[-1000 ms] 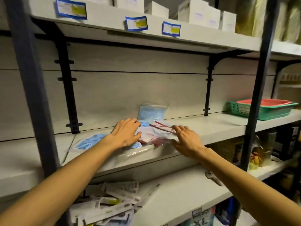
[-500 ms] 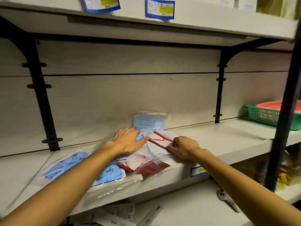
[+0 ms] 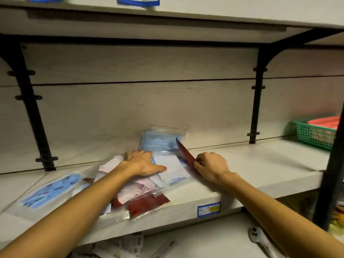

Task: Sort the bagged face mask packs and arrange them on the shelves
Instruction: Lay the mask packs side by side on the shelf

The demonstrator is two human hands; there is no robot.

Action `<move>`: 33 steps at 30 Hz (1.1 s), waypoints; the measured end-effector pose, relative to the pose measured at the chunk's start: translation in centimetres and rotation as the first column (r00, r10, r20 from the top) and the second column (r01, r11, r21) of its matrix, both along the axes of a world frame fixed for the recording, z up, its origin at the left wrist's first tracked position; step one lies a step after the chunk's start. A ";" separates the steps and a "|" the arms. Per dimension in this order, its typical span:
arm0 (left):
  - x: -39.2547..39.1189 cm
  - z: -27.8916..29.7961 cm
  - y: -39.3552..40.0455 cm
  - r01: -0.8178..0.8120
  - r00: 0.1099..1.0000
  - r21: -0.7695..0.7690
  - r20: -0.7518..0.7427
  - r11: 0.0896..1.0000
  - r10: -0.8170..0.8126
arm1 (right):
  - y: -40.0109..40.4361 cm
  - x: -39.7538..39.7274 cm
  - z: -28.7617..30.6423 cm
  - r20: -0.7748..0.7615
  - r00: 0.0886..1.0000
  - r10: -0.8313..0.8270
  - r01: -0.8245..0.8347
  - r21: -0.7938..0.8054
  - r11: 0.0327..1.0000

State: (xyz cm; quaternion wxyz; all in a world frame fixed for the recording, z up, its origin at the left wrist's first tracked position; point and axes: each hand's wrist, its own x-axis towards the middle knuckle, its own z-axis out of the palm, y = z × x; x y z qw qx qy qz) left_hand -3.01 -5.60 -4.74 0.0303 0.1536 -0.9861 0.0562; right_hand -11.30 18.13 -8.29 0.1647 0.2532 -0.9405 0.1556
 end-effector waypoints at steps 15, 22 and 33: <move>1.3 0.5 -0.2 0.297 0.663 0.648 -0.669 0.701 0.337 | 0.8 0.0 -0.1 -0.034 0.888 0.459 -0.226 -0.900 0.371; 6.9 4.4 -2.6 0.575 0.507 0.724 -0.680 0.380 0.530 | -1.7 2.0 3.4 -0.105 0.859 0.501 -0.247 -0.942 0.226; 22.8 3.6 -10.4 0.493 0.584 0.832 -0.534 0.256 0.611 | -12.4 14.4 4.2 -0.043 0.808 0.587 -0.119 -0.989 0.090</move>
